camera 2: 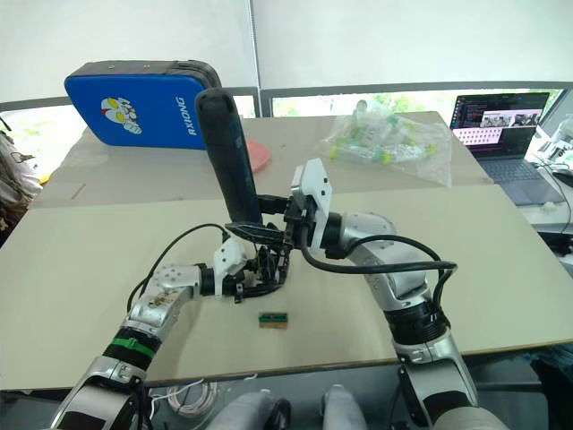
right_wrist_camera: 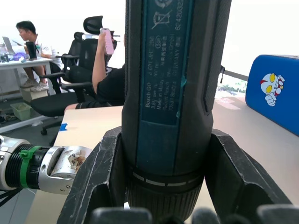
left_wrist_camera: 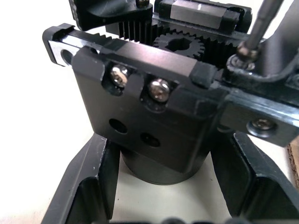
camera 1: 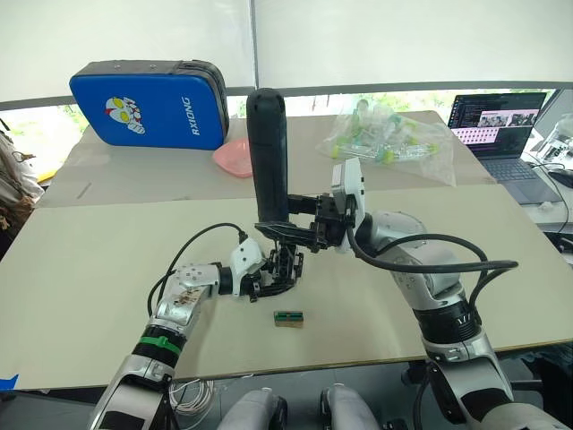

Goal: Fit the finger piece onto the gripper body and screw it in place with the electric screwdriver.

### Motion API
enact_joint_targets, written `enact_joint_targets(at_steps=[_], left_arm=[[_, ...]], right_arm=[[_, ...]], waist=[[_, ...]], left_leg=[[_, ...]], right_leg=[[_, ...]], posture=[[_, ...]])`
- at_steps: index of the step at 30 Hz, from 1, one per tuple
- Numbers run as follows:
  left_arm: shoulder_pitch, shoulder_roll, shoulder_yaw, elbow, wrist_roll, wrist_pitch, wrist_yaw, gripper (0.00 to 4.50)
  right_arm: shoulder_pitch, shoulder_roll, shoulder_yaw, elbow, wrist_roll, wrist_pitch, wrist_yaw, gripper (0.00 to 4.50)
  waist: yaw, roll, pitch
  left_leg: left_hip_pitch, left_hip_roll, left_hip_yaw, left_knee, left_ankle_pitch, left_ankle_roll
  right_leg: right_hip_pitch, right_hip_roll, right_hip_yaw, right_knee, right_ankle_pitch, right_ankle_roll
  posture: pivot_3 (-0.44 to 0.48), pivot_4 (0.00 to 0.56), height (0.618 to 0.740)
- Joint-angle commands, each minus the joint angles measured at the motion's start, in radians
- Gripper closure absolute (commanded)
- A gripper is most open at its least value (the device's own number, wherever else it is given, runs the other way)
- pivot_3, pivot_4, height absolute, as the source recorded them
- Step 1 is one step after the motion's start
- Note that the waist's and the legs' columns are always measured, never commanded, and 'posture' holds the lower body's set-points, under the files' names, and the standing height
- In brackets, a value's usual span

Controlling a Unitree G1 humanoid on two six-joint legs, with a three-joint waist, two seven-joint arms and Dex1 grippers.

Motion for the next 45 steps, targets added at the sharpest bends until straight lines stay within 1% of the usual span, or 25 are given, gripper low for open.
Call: enact_joint_targets(at_steps=[1,16,19,22,28,43,45], left_arm=[[0.015,0.0,-0.019,-0.016,0.0,0.003,-0.018,2.2],[0.015,0.005,-0.017,0.004,0.002,-0.008,-0.022,2.2],[0.011,0.009,-0.027,0.002,0.016,-0.014,-0.021,2.2],[0.014,-0.004,-0.017,-0.004,0.0,-0.003,-0.014,2.2],[0.013,0.002,-0.017,0.005,0.011,-0.008,-0.003,2.2],[0.02,0.012,-0.016,0.012,0.019,0.001,0.011,2.2],[0.024,0.01,-0.012,0.0,0.006,0.02,0.006,1.17]], right_arm=[[0.047,-0.018,0.08,0.062,-0.062,0.065,0.005,2.56],[0.021,-0.022,0.046,0.065,-0.051,0.035,0.018,2.56],[0.001,-0.011,0.017,0.037,-0.024,0.008,0.034,2.56],[-0.028,0.006,-0.028,0.006,0.019,0.01,0.032,2.56],[-0.063,0.011,-0.078,-0.038,0.081,0.013,0.054,2.56],[-0.098,0.008,-0.13,-0.102,0.169,0.0,0.098,2.56],[-0.093,0.003,-0.133,-0.108,0.173,-0.003,0.106,2.56]], waist=[[0.0,0.0,-0.001],[0.003,-0.001,-0.004],[0.003,-0.001,-0.004],[0.003,-0.001,-0.004],[0.004,-0.001,-0.004],[0.004,-0.001,-0.004],[0.004,-0.001,-0.004]], left_leg=[[0.0,0.0,0.0,-0.001,0.0,0.0],[0.001,0.0,0.0,-0.002,0.0,0.0],[0.0,0.0,0.0,-0.003,0.0,0.0],[0.0,0.0,0.0,-0.003,0.0,0.0],[-0.004,0.0,0.0,-0.003,0.0,0.0],[-0.006,0.0,0.0,-0.003,-0.001,0.001],[-0.006,0.0,0.0,-0.003,-0.001,0.001]], right_leg=[[0.0,0.0,0.0,-0.001,0.0,0.0],[0.001,0.001,0.0,-0.004,0.0,0.0],[0.001,0.001,0.0,-0.005,0.0,0.0],[0.001,0.001,0.0,-0.006,0.0,0.0],[-0.003,0.001,0.0,-0.007,0.0,0.0],[-0.004,0.0,0.0,-0.008,0.0,0.0],[-0.004,0.0,0.0,-0.008,0.0,0.0]], posture=[[0.0,0.15,0.74],[0.0,0.15,0.74],[0.0,0.15,0.74],[0.0,0.15,0.74],[0.0,0.15,0.74],[0.0,0.15,0.74],[0.0,0.15,0.74]])
